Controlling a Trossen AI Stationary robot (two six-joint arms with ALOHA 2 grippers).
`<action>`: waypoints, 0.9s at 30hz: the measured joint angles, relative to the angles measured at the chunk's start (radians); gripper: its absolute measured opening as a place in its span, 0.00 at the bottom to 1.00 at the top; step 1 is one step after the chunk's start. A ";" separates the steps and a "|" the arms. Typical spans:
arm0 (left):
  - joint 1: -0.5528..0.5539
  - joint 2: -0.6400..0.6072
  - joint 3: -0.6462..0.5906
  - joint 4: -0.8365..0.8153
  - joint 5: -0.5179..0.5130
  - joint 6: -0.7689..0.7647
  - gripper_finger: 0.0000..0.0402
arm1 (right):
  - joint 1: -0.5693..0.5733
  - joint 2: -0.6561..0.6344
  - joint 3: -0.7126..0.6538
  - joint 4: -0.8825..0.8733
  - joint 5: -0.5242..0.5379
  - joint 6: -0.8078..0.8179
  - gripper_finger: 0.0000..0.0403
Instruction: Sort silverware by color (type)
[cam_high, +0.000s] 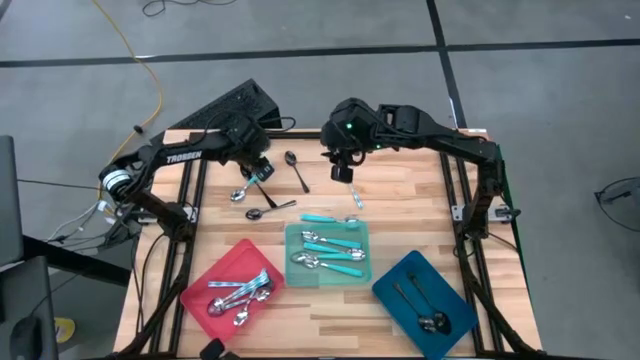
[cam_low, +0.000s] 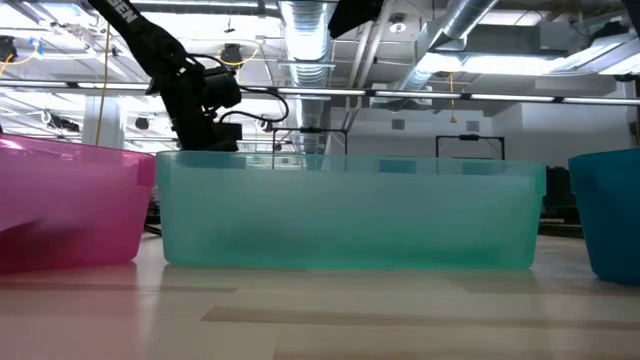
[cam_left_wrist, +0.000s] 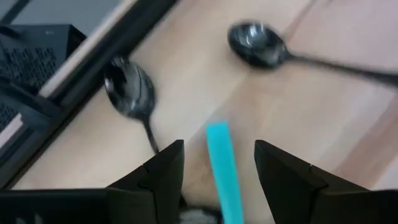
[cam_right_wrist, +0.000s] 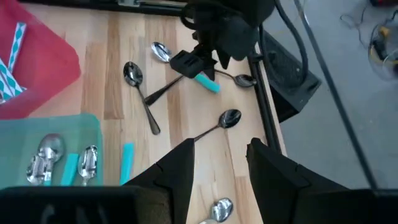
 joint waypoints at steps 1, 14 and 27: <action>-0.004 0.000 -0.007 0.024 -0.002 -0.012 0.45 | -0.005 0.000 0.000 -0.005 -0.014 0.011 0.42; -0.025 0.096 -0.031 -0.014 -0.057 0.033 0.55 | -0.035 0.003 -0.001 -0.007 -0.043 -0.055 0.42; -0.047 0.227 0.002 -0.015 -0.069 -0.012 0.43 | -0.069 0.000 -0.001 -0.058 -0.050 0.003 0.42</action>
